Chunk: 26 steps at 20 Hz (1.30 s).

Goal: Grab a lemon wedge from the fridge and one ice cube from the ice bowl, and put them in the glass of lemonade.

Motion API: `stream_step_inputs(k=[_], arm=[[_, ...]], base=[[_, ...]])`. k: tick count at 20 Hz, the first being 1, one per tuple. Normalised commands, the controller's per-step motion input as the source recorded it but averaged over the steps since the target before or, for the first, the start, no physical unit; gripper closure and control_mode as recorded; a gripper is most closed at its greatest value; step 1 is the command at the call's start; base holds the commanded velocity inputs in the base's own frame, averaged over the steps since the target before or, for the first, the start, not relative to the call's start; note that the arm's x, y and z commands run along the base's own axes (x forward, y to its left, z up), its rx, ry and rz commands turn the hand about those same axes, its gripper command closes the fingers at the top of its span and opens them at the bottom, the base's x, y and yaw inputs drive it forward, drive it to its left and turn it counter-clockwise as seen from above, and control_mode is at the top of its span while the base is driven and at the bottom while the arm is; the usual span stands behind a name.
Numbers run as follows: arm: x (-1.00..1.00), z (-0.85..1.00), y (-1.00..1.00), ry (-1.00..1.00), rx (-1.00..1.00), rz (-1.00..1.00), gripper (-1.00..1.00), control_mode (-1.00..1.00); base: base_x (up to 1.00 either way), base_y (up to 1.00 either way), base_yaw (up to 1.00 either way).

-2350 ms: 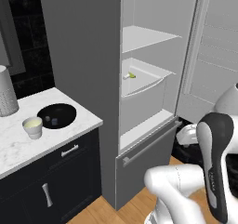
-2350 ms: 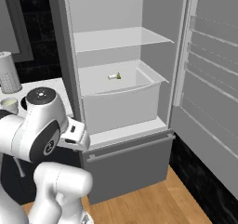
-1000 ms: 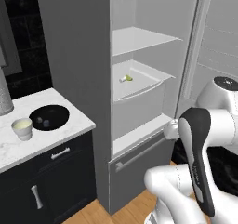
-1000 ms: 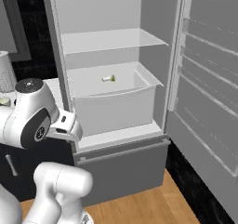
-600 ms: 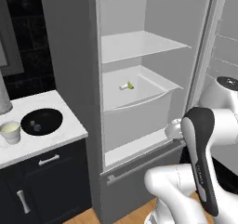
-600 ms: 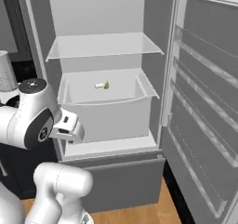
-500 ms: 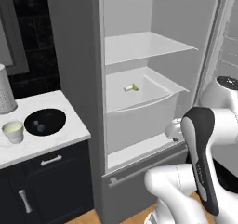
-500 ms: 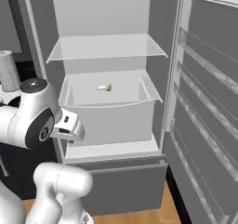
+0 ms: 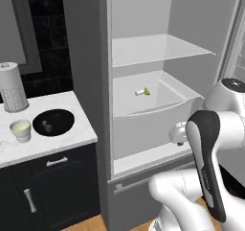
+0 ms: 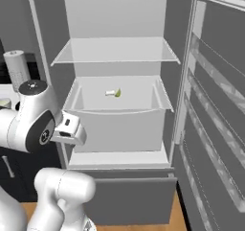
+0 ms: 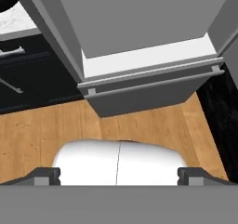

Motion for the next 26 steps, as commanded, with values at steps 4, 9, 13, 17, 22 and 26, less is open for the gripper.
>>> stream_step_inputs(k=[4,9,13,17,22,26], arm=[[0.00,0.00,0.00,0.00,0.00,0.00,-1.00,1.00],[0.00,0.00,0.00,0.00,0.00,0.00,-1.00,1.00],[0.00,0.00,0.00,0.00,0.00,0.00,-1.00,1.00],[0.00,0.00,0.00,0.00,0.00,0.00,-1.00,1.00],[0.00,0.00,0.00,0.00,0.00,0.00,-1.00,1.00],[0.00,0.00,0.00,-0.05,0.00,0.00,-1.00,-1.00]], base=[[0.69,-0.34,0.19],[0.51,-0.59,0.23],[0.18,-0.36,0.17],[0.07,-0.13,0.10],[0.00,0.00,0.01],[0.00,0.00,0.00]])
